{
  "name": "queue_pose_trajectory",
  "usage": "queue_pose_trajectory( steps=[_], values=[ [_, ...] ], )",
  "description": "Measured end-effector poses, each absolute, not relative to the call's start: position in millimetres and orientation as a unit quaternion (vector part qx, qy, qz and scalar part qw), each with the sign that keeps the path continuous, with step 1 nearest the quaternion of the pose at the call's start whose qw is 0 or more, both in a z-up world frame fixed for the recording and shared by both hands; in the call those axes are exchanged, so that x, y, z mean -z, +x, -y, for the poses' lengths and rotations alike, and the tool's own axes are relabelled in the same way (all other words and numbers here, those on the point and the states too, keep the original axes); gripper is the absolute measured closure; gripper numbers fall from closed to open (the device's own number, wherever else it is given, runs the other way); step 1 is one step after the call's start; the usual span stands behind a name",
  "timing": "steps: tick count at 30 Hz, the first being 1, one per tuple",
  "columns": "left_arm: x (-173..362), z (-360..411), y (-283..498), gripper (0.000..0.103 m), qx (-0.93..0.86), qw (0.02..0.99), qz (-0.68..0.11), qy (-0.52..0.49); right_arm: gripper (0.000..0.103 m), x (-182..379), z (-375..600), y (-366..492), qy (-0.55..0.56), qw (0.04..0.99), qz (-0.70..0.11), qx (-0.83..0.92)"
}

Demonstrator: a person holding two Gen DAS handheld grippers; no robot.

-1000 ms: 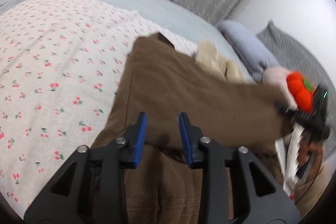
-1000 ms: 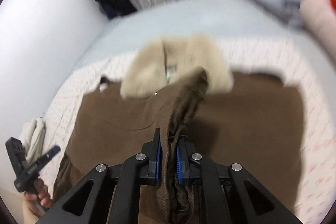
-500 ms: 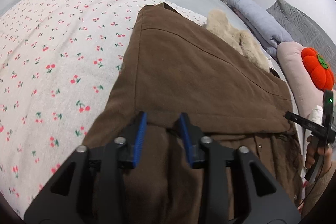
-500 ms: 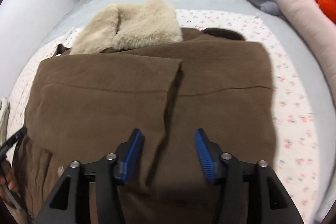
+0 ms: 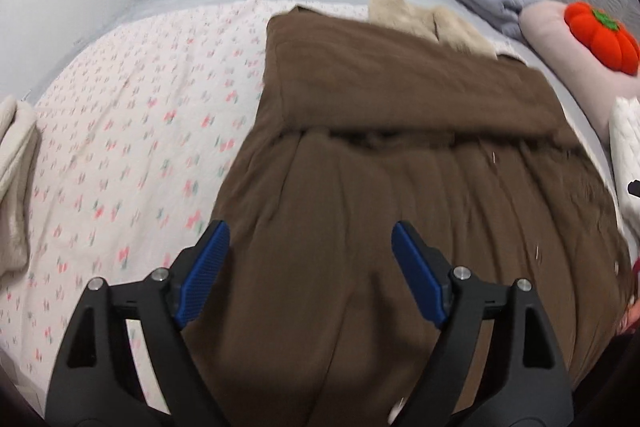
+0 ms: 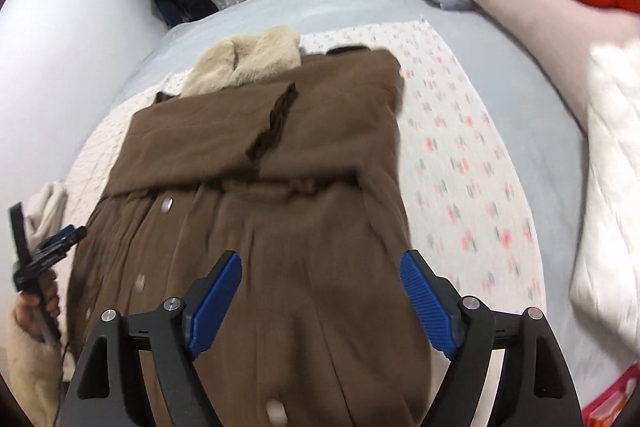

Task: Fold large clothes

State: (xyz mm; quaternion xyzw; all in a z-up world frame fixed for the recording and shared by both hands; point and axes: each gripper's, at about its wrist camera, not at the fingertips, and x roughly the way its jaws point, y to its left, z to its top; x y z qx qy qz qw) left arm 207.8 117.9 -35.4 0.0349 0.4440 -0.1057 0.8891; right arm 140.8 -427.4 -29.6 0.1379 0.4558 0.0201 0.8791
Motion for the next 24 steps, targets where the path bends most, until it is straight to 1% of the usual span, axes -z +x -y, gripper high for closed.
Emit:
queue_pose_trajectory(
  steps=[6, 13, 16, 17, 19, 24],
  values=[
    [52.4, -155.9, 168.4, 0.019, 0.129, 0.859, -0.495, 0.004, 0.019, 63.5, 454.0, 91.1, 0.16, 0.861, -0.483, -0.032],
    [63.3, -198.7, 120.8, 0.019, 0.155, 0.836, -0.525, -0.042, 0.019, 106.8, 480.5, 47.5, 0.258, 0.823, -0.501, -0.074],
    [77.5, -218.5, 101.5, 0.019, 0.169, 0.825, -0.535, -0.067, 0.019, 119.2, 485.9, 32.0, 0.303, 0.81, -0.489, -0.114],
    [81.6, -223.6, 97.4, 0.019, 0.178, 0.824, -0.533, -0.081, 0.019, 123.0, 488.4, 27.2, 0.317, 0.806, -0.483, -0.126],
    [85.1, -238.3, 83.3, 0.019, 0.203, 0.835, -0.498, -0.117, 0.019, 131.4, 490.5, 18.3, 0.344, 0.796, -0.476, -0.151],
    [87.2, -256.2, 68.6, 0.019, 0.228, 0.828, -0.489, -0.151, 0.02, 140.2, 479.4, 8.9, 0.355, 0.771, -0.491, -0.197]
  ],
)
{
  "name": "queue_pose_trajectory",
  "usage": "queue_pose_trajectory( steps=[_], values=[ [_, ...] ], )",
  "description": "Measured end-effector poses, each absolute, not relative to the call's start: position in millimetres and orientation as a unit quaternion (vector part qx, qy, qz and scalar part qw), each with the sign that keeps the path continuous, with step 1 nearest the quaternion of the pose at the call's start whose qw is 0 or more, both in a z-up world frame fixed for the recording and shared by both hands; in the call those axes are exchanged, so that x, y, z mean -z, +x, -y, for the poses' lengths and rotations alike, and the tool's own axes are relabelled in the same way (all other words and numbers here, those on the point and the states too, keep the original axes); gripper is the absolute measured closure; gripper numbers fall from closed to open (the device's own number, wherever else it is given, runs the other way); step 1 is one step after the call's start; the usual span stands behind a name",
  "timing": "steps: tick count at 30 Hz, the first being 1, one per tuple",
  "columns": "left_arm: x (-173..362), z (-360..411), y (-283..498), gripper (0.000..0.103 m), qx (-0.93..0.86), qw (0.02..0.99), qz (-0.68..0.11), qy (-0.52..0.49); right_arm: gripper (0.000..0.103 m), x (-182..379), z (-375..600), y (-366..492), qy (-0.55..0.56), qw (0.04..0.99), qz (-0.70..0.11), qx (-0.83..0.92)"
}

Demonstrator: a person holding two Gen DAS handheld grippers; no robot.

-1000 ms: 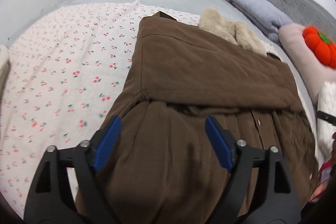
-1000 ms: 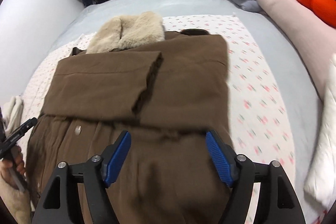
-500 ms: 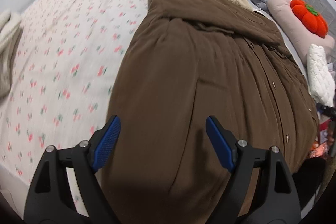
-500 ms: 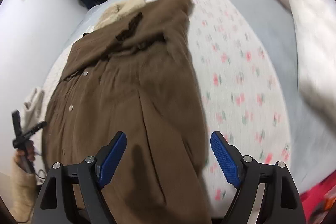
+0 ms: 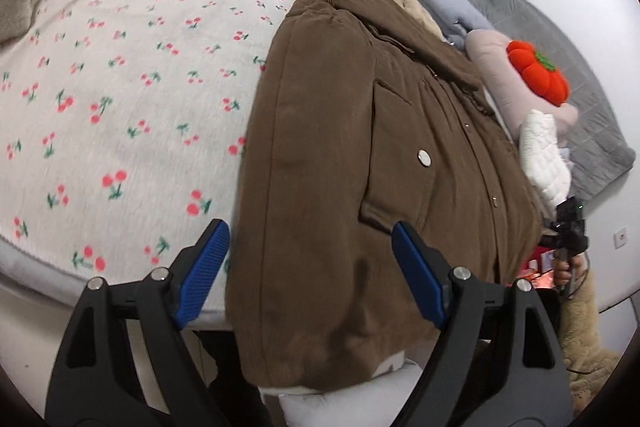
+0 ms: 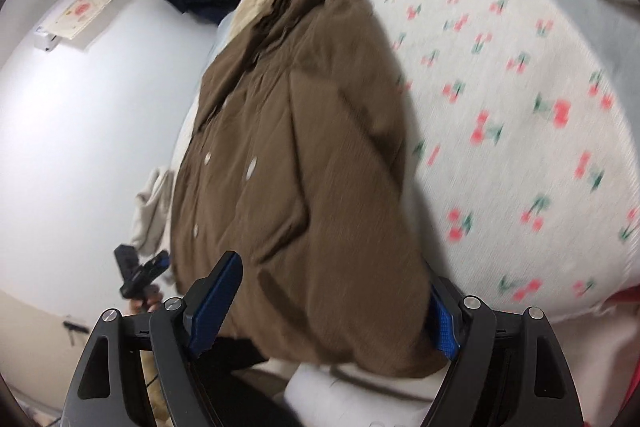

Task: Fold large clothes

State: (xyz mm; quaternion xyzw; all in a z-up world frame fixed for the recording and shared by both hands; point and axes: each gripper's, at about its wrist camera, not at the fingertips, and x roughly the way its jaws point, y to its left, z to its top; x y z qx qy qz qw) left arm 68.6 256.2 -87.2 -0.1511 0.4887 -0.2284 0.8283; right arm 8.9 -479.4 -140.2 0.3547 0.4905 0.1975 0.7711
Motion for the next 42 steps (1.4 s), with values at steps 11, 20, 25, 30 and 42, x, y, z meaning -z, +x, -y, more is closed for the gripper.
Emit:
queue_pose_trajectory(
  steps=[11, 20, 25, 30, 42],
  values=[
    [95.1, -277.0, 58.2, 0.02, 0.257, 0.804, -0.5, -0.191, 0.035, 156.2, 446.4, 6.6, 0.315, 0.744, -0.539, -0.239],
    [99.7, -260.4, 53.0, 0.029, 0.285, 0.787, -0.525, -0.157, 0.066, 161.3, 419.7, 21.1, 0.304, 0.725, -0.564, -0.25],
    [95.5, -241.7, 57.4, 0.057, 0.301, 0.772, -0.543, -0.135, 0.08, 142.5, 407.0, 18.4, 0.287, 0.74, -0.551, -0.258],
    [77.3, -220.6, 55.5, 0.085, 0.318, 0.768, -0.541, -0.128, 0.085, 101.7, 393.5, 8.5, 0.269, 0.782, -0.494, -0.27],
    [-70.5, -205.3, 89.1, 0.088, 0.373, 0.837, -0.329, -0.229, 0.087, -5.7, 403.3, 48.9, 0.295, 0.859, -0.335, -0.252]
  ],
)
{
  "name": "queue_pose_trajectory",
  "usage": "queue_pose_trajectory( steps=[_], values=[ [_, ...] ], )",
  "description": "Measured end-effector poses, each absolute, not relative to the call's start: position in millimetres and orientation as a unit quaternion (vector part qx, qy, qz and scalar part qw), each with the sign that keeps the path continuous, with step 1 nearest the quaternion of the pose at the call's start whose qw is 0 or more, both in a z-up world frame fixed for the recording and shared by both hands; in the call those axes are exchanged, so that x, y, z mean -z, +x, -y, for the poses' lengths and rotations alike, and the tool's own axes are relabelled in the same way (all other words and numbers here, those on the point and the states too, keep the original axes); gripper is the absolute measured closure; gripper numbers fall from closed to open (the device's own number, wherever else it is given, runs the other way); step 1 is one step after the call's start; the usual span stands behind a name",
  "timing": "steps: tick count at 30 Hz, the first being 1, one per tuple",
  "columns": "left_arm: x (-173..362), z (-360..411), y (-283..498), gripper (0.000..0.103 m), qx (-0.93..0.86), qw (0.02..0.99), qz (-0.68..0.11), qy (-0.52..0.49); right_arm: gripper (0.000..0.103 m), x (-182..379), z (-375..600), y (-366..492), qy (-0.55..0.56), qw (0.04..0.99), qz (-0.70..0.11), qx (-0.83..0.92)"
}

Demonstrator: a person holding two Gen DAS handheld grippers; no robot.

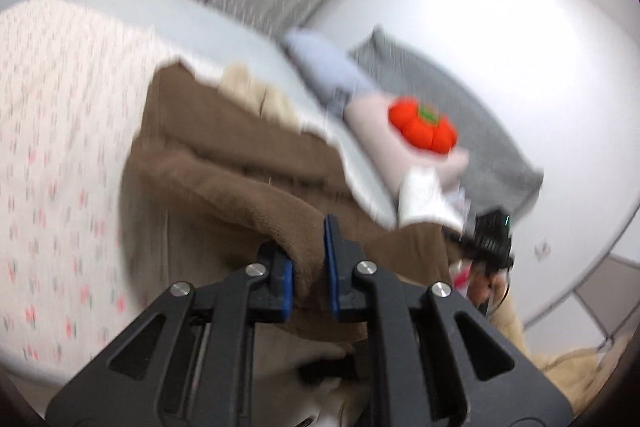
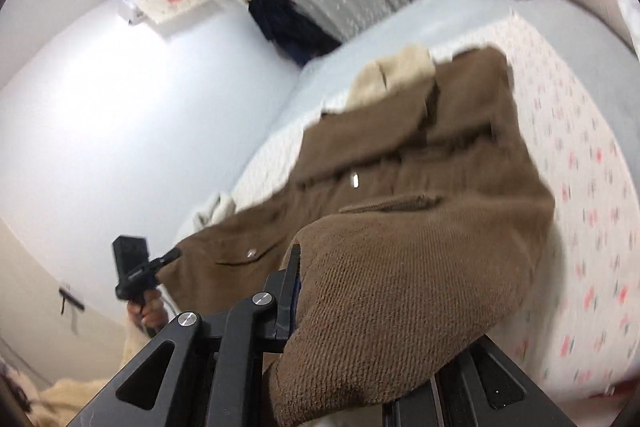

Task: Fold large clothes

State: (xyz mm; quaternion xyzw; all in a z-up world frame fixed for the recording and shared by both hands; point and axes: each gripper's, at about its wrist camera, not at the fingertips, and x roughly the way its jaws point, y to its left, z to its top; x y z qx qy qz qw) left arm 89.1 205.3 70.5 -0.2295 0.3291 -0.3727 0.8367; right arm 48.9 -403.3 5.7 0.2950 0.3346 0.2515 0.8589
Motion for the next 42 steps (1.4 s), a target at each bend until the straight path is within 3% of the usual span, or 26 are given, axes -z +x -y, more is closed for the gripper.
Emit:
queue_pose_trajectory(
  steps=[8, 15, 19, 24, 27, 31, 34, 35, 36, 39, 42],
  values=[
    [-121.3, -196.2, 198.3, 0.089, 0.297, 0.88, -0.275, -0.249, 0.087, -50.9, 449.2, 140.9, 0.351, 0.869, -0.279, -0.21],
    [-104.4, -180.1, 337.4, 0.088, 0.211, 0.893, -0.302, -0.26, 0.087, -51.9, 490.9, 260.1, 0.409, 0.853, -0.273, -0.176],
    [-63.9, -150.1, 419.2, 0.087, 0.169, 0.893, -0.345, -0.235, 0.086, -24.6, 502.2, 343.8, 0.423, 0.841, -0.302, -0.151],
    [16.1, -123.9, 487.3, 0.075, 0.116, 0.87, -0.441, -0.186, 0.074, 60.1, 514.3, 434.2, 0.464, 0.781, -0.406, -0.102],
    [23.2, -128.1, 489.7, 0.073, 0.119, 0.875, -0.429, -0.19, 0.074, 89.0, 533.1, 453.4, 0.492, 0.76, -0.414, -0.098],
    [18.6, -136.7, 495.2, 0.071, 0.151, 0.864, -0.435, -0.204, 0.07, 80.3, 541.5, 455.5, 0.481, 0.763, -0.409, -0.139],
    [7.0, -154.4, 495.0, 0.048, 0.182, 0.85, -0.417, -0.264, 0.062, 58.4, 541.8, 448.5, 0.471, 0.775, -0.378, -0.187],
    [1.6, -163.6, 493.3, 0.027, 0.179, 0.85, -0.4, -0.292, 0.058, 54.6, 546.0, 446.9, 0.477, 0.774, -0.368, -0.196],
    [-4.1, -175.3, 490.4, 0.017, 0.156, 0.86, -0.372, -0.313, 0.055, 51.0, 548.8, 446.6, 0.482, 0.774, -0.36, -0.198],
    [-13.0, -181.4, 495.2, 0.017, 0.137, 0.882, -0.351, -0.285, 0.026, 32.8, 558.8, 441.3, 0.462, 0.815, -0.315, -0.151],
    [-9.0, -159.8, 508.9, 0.017, 0.125, 0.89, -0.393, -0.193, 0.023, 11.9, 534.7, 441.2, 0.366, 0.862, -0.321, -0.139]
  ],
)
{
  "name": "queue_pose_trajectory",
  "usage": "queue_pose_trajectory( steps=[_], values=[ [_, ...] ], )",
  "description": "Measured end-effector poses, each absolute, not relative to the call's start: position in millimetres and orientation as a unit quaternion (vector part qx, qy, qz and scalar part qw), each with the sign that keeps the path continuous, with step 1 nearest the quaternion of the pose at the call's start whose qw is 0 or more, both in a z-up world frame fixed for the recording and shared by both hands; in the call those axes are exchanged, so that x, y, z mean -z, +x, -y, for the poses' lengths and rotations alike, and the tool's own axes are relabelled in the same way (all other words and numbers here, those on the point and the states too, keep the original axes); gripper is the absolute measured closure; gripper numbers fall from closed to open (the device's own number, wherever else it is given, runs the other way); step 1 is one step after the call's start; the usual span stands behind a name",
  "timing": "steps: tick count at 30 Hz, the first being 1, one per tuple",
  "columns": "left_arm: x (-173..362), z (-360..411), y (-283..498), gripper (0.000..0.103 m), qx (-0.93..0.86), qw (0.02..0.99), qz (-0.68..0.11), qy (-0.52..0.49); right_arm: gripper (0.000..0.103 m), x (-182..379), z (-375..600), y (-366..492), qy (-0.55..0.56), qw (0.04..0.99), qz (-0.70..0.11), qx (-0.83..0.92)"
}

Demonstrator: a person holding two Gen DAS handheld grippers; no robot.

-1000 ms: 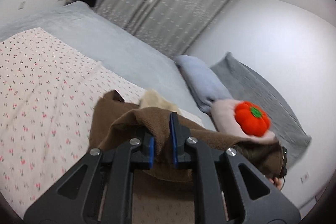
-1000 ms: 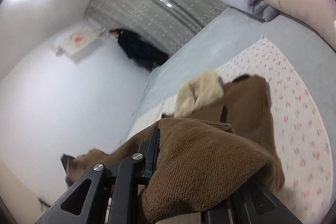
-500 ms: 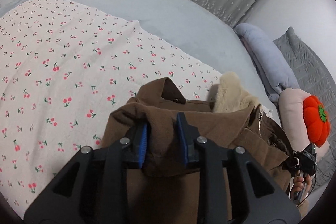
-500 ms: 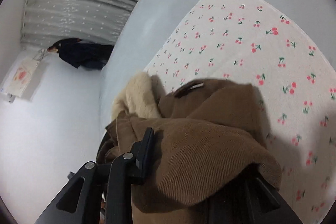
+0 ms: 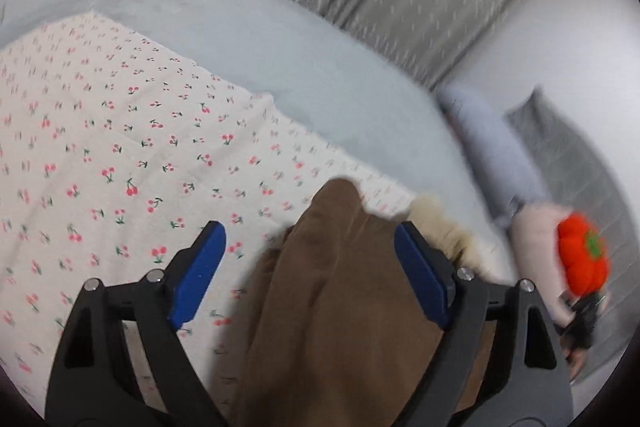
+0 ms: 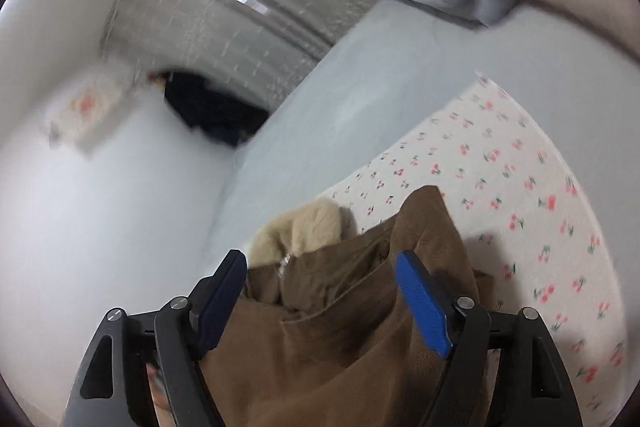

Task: Fold large clothes

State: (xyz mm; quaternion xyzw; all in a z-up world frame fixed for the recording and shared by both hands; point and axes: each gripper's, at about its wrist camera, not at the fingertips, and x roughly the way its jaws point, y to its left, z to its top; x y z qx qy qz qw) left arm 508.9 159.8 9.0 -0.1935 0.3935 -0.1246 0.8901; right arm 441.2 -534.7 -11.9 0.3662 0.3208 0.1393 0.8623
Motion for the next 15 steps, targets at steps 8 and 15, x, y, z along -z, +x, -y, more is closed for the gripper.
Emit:
queue_pose_trajectory(
  steps=[8, 15],
  values=[
    [23.8, -106.3, 538.2, 0.019, 0.125, 0.879, -0.447, -0.111, 0.023, 38.2, 361.4, 496.9, -0.044, 0.873, -0.463, -0.146],
    [9.5, -99.9, 529.9, 0.095, 0.163, 0.893, -0.408, -0.102, 0.097, 52.8, 314.7, 477.2, -0.154, 0.888, -0.426, -0.074]
  ],
)
